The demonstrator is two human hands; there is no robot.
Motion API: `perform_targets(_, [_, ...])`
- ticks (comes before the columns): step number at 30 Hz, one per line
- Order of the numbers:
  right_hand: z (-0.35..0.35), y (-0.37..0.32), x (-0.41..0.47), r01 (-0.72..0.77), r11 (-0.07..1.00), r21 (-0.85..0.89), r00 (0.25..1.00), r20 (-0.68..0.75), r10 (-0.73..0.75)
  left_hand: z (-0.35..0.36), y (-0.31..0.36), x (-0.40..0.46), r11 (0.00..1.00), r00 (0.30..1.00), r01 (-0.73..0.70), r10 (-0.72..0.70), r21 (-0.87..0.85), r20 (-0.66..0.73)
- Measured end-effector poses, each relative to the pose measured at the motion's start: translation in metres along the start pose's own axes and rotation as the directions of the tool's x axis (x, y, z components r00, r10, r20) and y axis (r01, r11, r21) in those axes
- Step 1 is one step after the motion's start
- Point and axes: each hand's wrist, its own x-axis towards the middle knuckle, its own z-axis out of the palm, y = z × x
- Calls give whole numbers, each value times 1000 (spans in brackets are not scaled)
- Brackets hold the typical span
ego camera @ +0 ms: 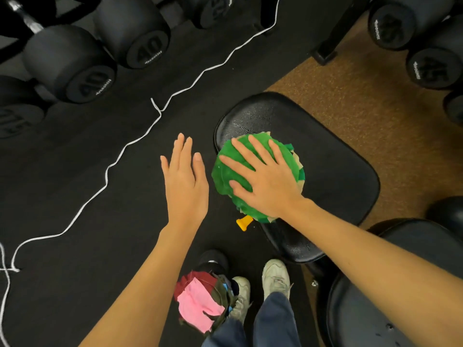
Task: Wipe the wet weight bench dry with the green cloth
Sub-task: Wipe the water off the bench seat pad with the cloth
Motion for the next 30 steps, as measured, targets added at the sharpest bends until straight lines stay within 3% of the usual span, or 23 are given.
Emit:
perform_targets(7, [2, 10, 62, -31, 1000, -6, 999, -33, 30, 11, 3, -11, 995, 997, 83, -83, -62, 6])
perform_targets(15, [-2, 32, 95, -266, 964, 8, 961, -77, 266, 25, 19, -20, 993, 994, 69, -60, -94, 90])
perform_targets(17, [-3, 48, 102, -259, 965, 31, 964, -58, 260, 39, 28, -21, 992, 995, 89, -84, -94, 51])
perform_targets(24, [-13, 82, 98, -474, 875, 103, 880, 22, 474, 45, 25, -21, 999, 986, 53, -50, -14, 160])
perform_targets(30, [-18, 100, 67, -604, 778, 173, 796, 76, 600, 39, 21, -14, 993, 989, 31, -48, 116, 141])
